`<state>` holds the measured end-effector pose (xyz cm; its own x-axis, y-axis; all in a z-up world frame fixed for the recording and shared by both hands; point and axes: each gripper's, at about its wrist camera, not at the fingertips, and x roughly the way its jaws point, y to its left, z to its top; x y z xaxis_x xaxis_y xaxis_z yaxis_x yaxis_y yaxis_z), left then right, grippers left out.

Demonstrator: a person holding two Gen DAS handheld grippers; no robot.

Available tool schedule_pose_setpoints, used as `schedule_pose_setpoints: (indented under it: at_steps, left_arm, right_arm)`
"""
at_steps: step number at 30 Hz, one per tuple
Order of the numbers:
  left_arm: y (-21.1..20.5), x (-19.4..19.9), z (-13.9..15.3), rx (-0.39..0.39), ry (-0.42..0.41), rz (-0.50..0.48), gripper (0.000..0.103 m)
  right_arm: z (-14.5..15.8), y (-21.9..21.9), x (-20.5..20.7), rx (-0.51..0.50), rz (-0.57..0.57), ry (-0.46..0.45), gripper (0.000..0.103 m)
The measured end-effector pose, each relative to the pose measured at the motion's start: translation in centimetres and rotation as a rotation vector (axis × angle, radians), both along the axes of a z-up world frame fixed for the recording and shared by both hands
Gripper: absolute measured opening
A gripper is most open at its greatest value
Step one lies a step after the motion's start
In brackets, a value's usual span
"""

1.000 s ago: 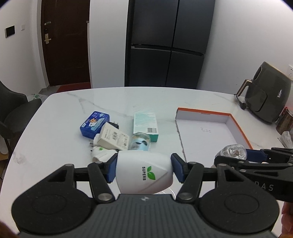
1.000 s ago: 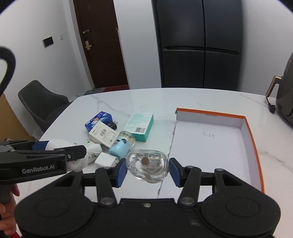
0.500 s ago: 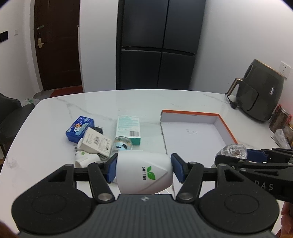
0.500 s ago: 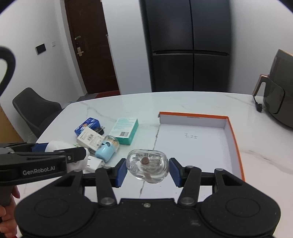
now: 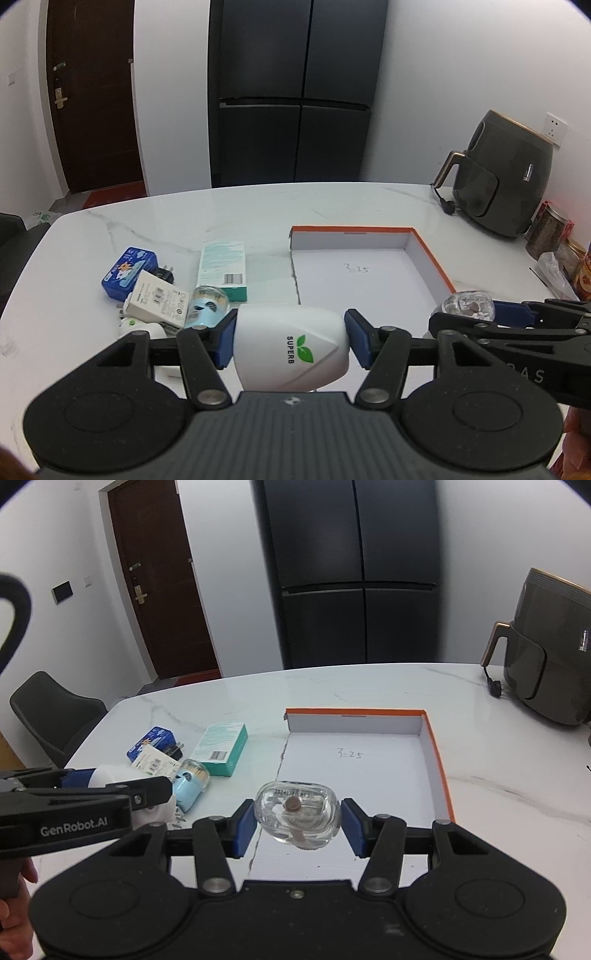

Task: Organize rigid objects
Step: 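Carry the white adapter with the left tool while the right tool carries the bottle to the box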

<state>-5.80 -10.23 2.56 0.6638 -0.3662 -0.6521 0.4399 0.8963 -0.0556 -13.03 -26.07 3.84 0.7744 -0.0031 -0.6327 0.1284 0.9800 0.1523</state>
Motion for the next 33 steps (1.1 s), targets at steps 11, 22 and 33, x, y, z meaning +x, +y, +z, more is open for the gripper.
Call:
schedule_pose_setpoints:
  at_steps: [11,22,33]
  left_arm:
    - [-1.3,0.3,-0.1,-0.002,0.000,-0.019,0.061]
    - [-2.4,0.7,0.2,0.005,-0.021,-0.031,0.061]
    - [-3.7,1.2,0.0,0.002,-0.009,-0.040,0.061]
  right_arm:
    - [-0.1,-1.7,-0.1,0.004,-0.029,-0.001,0.061]
    - [0.1,-3.0,0.5,0.005,-0.042,-0.018,0.061]
    - [-0.1,-4.1,1.2,-0.002,-0.042,-0.012,0.061]
